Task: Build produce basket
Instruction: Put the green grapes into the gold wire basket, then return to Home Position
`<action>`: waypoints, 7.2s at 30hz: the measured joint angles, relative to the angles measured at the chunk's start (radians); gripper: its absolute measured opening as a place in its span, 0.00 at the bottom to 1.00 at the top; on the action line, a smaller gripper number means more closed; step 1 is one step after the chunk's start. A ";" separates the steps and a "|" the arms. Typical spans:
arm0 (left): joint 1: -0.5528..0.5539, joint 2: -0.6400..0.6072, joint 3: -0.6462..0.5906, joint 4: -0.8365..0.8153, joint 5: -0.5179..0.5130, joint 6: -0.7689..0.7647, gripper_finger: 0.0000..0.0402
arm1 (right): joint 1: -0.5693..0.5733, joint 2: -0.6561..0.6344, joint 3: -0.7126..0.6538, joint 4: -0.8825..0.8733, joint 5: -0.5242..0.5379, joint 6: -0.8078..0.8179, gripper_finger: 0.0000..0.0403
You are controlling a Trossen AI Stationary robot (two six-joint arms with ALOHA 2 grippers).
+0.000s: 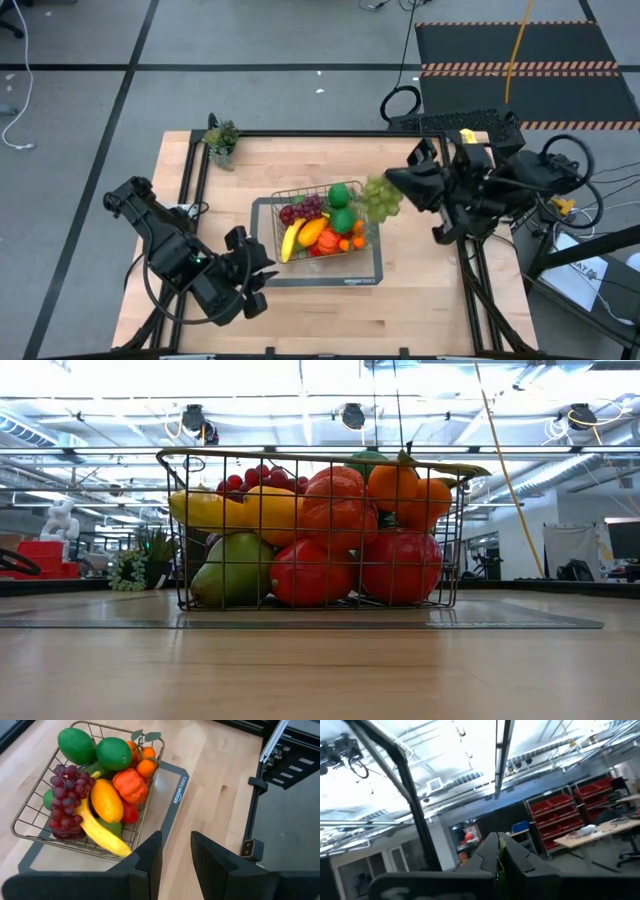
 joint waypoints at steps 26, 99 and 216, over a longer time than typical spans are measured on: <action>0.005 0.001 0.000 -0.001 -0.010 -0.005 0.25 | 0.035 -0.008 0.000 -0.042 0.014 -0.894 0.00; -0.003 0.002 0.000 0.029 -0.008 -0.058 0.25 | 0.209 0.027 -0.045 0.109 0.484 0.152 0.00; 0.511 -0.340 0.001 0.052 0.033 0.357 0.21 | -0.197 -0.642 -0.577 -0.628 -0.065 -0.023 0.02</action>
